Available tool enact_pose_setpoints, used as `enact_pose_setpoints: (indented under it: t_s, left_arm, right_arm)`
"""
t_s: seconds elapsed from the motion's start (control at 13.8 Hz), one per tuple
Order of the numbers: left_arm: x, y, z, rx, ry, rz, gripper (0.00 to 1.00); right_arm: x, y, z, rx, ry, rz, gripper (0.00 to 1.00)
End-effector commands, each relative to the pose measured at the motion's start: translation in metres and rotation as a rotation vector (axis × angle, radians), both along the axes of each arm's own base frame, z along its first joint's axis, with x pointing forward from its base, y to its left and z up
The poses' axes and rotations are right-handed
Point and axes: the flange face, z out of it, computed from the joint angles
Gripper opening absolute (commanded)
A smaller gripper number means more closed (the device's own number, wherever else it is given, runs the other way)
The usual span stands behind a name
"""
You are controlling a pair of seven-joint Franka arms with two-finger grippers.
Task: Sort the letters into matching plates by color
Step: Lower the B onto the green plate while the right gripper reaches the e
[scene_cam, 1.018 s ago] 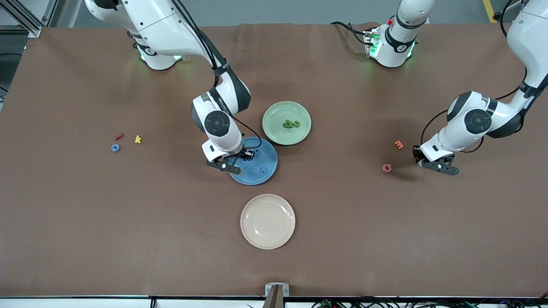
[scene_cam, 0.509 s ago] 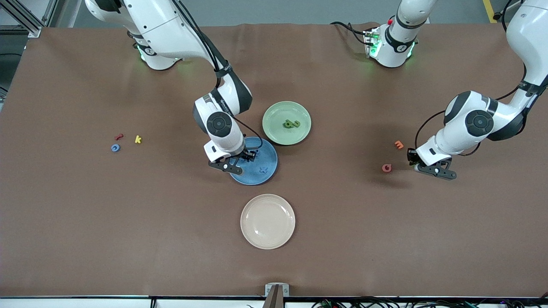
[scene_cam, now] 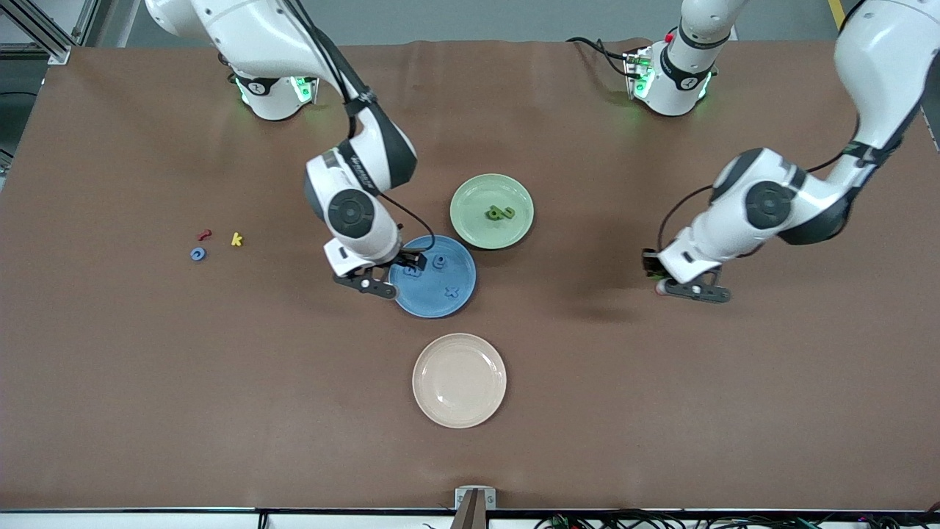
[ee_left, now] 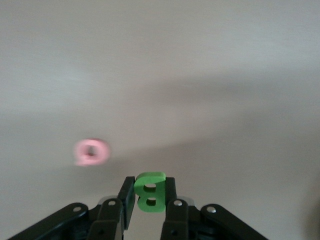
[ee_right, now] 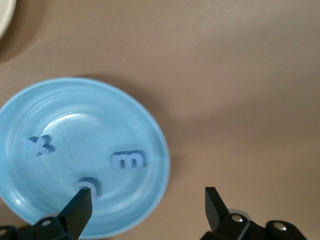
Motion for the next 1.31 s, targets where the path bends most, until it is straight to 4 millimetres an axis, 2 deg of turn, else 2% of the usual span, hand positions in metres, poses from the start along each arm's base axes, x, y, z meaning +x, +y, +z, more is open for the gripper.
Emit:
enact_pose_setpoints:
  t_s: [0.0, 0.22, 0.58, 0.73, 0.87, 1.09, 1.24]
  left_arm:
    - [-0.019, -0.061, 0.008, 0.021, 0.008, 0.075, 0.01]
    - [-0.050, -0.127, 0.009, 0.029, 0.009, 0.130, 0.01]
    - [-0.097, -0.200, 0.012, 0.000, 0.007, 0.183, 0.01]
    - [-0.125, -0.232, 0.011, -0.015, 0.017, 0.195, 0.01]
    - [-0.142, -0.251, 0.006, -0.002, 0.021, 0.200, 0.01]
    - [-0.163, -0.276, -0.015, 0.031, 0.026, 0.216, 0.01]
    - [-0.169, -0.297, -0.024, 0.051, 0.008, 0.257, 0.01]
  right_arm:
    - [0.011, -0.049, 0.034, 0.029, 0.028, 0.031, 1.00]
    - [0.028, -0.124, 0.045, 0.033, 0.045, 0.073, 1.00]
    - [0.043, -0.257, 0.045, 0.075, 0.047, 0.178, 1.00]
    - [0.047, -0.309, 0.044, 0.090, 0.039, 0.236, 1.00]
    - [0.047, -0.346, 0.043, 0.089, 0.040, 0.269, 1.00]
    - [0.043, -0.411, 0.042, 0.124, 0.019, 0.370, 1.00]
    - [0.037, -0.440, 0.037, 0.107, 0.008, 0.431, 1.00]
